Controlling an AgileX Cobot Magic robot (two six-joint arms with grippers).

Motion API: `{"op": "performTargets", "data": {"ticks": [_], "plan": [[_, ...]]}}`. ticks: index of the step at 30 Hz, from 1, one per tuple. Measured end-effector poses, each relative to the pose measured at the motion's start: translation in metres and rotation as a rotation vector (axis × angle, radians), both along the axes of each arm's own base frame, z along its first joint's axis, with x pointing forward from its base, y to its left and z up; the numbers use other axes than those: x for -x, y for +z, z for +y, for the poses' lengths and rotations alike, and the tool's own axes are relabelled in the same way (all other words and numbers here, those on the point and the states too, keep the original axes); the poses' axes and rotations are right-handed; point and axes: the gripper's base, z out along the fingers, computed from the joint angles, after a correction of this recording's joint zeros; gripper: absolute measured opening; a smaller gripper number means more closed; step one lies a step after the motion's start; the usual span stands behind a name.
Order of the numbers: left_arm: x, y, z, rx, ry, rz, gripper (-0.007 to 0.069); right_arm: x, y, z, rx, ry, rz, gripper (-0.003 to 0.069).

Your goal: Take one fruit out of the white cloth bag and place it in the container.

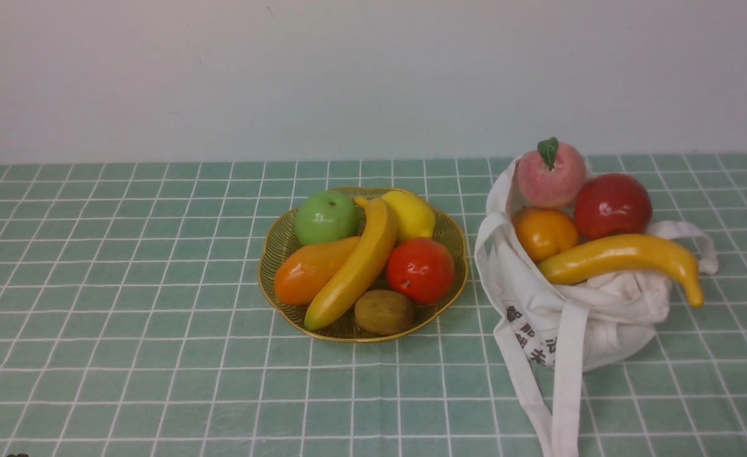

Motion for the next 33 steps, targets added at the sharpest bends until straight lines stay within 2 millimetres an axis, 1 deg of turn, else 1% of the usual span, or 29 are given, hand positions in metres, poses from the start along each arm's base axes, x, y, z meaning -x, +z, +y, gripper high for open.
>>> {"op": "performTargets", "data": {"ticks": [13, 20, 33], "plan": [[0.0000, 0.0000, 0.0000, 0.000, 0.000, 0.000, -0.0008, 0.0000, 0.0001, 0.0006, -0.008, 0.008, -0.001, -0.0015], [0.0000, 0.0000, 0.0000, 0.000, 0.000, 0.000, -0.0008, 0.0004, 0.0001, 0.0055, 0.027, 0.107, -0.003, -0.0015], [0.0000, 0.0000, 0.0000, 0.000, 0.000, 0.000, -0.0008, 0.0004, 0.0001, 0.0057, 0.030, 0.110, -0.004, -0.0015]]}}
